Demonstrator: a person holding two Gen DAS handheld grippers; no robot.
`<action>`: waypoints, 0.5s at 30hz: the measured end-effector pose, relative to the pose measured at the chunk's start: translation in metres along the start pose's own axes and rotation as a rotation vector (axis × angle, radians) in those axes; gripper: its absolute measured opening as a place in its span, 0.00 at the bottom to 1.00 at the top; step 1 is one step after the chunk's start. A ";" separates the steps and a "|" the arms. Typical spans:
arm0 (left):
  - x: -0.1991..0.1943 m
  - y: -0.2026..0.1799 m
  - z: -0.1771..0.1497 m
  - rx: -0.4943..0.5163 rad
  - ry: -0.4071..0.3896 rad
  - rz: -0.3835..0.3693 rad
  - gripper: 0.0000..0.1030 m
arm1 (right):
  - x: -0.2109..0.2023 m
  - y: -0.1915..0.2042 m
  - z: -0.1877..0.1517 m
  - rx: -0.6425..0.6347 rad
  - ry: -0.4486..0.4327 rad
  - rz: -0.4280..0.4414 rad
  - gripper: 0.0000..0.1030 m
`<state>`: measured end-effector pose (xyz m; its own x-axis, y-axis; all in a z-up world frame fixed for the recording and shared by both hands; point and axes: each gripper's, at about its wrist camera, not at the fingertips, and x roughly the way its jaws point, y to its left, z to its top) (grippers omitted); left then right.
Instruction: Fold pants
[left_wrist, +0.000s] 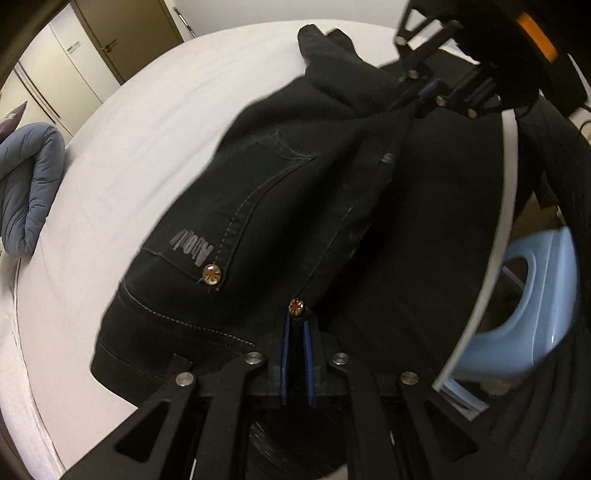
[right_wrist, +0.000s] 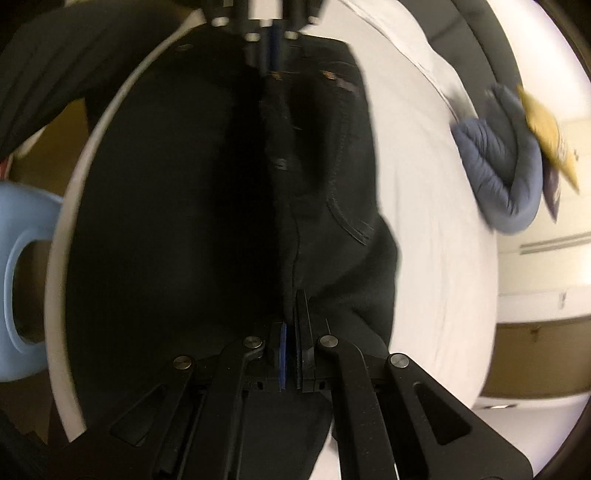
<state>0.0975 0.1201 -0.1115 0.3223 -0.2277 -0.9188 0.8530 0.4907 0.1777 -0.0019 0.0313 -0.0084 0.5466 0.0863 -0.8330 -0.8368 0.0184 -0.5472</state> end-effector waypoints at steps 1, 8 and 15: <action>0.000 -0.001 -0.003 0.006 0.007 -0.001 0.06 | 0.002 0.009 0.005 -0.003 0.003 0.001 0.02; 0.000 -0.002 -0.024 0.047 0.053 0.004 0.03 | 0.009 0.072 0.042 -0.054 0.014 -0.024 0.02; -0.006 -0.010 -0.036 0.030 0.053 0.003 0.03 | 0.017 0.089 0.047 -0.050 0.031 -0.047 0.02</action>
<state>0.0728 0.1467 -0.1204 0.3030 -0.1810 -0.9356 0.8646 0.4652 0.1900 -0.0686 0.0812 -0.0673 0.5865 0.0551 -0.8081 -0.8081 -0.0280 -0.5884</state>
